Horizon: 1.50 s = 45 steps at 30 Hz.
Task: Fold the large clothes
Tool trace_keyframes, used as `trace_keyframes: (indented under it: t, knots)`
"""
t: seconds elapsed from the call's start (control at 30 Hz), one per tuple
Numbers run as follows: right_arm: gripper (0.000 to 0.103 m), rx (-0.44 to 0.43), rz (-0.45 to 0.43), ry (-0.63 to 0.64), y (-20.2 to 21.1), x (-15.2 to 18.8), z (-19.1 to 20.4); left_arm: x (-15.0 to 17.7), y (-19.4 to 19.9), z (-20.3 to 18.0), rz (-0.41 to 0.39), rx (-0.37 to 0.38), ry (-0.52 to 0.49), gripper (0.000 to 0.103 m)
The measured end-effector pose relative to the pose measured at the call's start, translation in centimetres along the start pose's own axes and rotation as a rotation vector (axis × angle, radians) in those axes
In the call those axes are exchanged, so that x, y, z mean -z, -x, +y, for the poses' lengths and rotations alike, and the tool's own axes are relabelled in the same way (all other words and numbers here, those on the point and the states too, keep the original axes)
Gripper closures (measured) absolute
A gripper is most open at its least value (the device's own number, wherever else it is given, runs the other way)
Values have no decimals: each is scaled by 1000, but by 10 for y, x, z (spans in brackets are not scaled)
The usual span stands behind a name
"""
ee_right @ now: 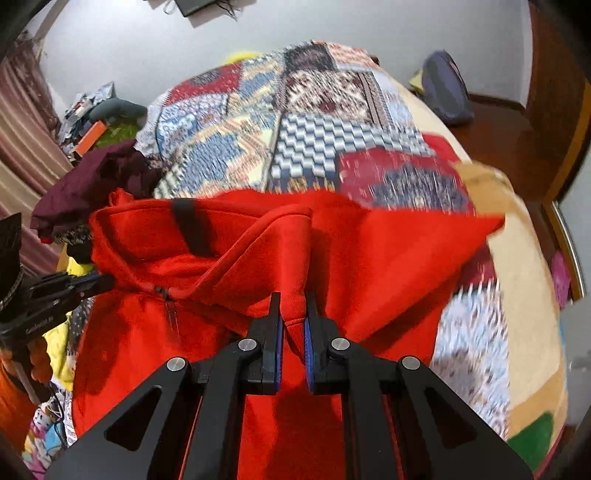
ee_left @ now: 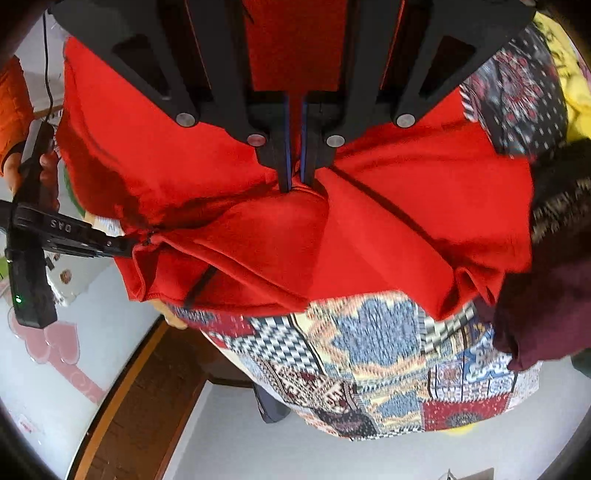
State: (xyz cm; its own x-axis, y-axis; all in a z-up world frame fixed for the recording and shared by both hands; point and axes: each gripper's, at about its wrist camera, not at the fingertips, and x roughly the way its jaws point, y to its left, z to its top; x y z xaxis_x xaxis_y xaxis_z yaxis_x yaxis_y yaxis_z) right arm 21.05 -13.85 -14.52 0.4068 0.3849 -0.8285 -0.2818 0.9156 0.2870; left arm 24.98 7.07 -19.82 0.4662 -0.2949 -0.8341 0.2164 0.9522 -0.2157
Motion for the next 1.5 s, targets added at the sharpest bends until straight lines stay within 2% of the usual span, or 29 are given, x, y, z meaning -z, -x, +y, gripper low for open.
trace_keyframes:
  t: [0.2,0.4,0.5,0.7,0.77,0.8,0.87,0.9,1.03,1.13,1.2,1.27,1.37,1.5]
  knots:
    - [86,40,28,13,1,26,-1,31,-2,-2,40,-29,-8,100]
    - [85,70,40,47,22,32,-1,37,27,6,10,-109,-40,100]
    - [85,64,14,28,37,27,-8,27,45,12,-28,-153,-47,99]
    - [82,75,-100,-7,68,-4,-18,-14,63,24,-97,-171,-26,96]
    - [75,88,-130,-4,71,-17,-18,-31,61,26,-112,-170,-13,90]
    - [74,97,-139,-2,68,-24,-16,-39,59,27,-115,-169,-7,88]
    - [73,104,-150,7,61,-36,-12,-58,49,28,-118,-146,16,75]
    - [73,95,-147,11,55,-42,-9,-64,45,29,-118,-135,30,75]
    - [73,54,-106,6,23,-60,-1,-95,20,39,-101,-34,118,74]
    - [73,19,-39,10,-9,-66,6,-108,-1,49,-82,21,181,74]
    - [73,16,8,19,-25,-64,9,-109,-12,55,-67,3,209,74]
    - [73,16,66,33,-41,-57,10,-105,-26,65,-41,-50,213,74]
    - [73,14,148,47,-59,-39,9,-89,-40,85,9,-168,205,74]
    - [71,46,176,85,-57,-13,7,-58,-38,112,39,-184,246,75]
